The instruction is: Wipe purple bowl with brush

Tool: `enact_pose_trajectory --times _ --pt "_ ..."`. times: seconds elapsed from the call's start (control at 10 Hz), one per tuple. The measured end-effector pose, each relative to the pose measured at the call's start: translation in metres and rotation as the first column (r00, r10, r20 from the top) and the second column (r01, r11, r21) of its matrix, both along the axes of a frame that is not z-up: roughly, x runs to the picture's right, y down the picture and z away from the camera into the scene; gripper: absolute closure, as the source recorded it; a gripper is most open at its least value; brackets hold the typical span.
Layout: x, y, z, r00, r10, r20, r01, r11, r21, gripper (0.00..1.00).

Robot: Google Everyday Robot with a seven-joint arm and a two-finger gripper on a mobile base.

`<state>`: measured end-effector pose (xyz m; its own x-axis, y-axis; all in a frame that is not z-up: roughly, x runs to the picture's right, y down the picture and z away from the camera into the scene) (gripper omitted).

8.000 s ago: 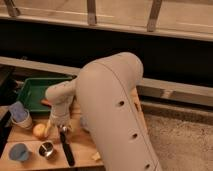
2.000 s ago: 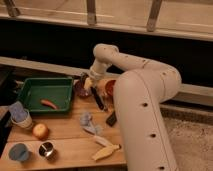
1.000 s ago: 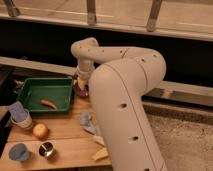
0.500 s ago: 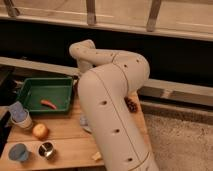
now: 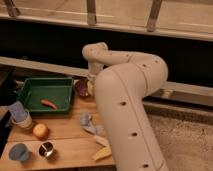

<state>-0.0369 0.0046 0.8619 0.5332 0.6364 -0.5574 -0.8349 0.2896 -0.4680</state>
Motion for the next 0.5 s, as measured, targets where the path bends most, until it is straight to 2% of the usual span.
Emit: enact_pose_trajectory --times 0.2,0.3,0.5 --pt "0.001 -0.005 -0.004 0.995 0.073 0.075 -0.076 0.9963 0.039 1.0" --pt "0.0 -0.008 -0.006 0.986 0.108 0.123 -0.116 0.9916 0.058 1.0" --pt "-0.011 -0.015 -0.003 0.97 0.135 0.202 -0.15 0.9867 0.062 1.0"
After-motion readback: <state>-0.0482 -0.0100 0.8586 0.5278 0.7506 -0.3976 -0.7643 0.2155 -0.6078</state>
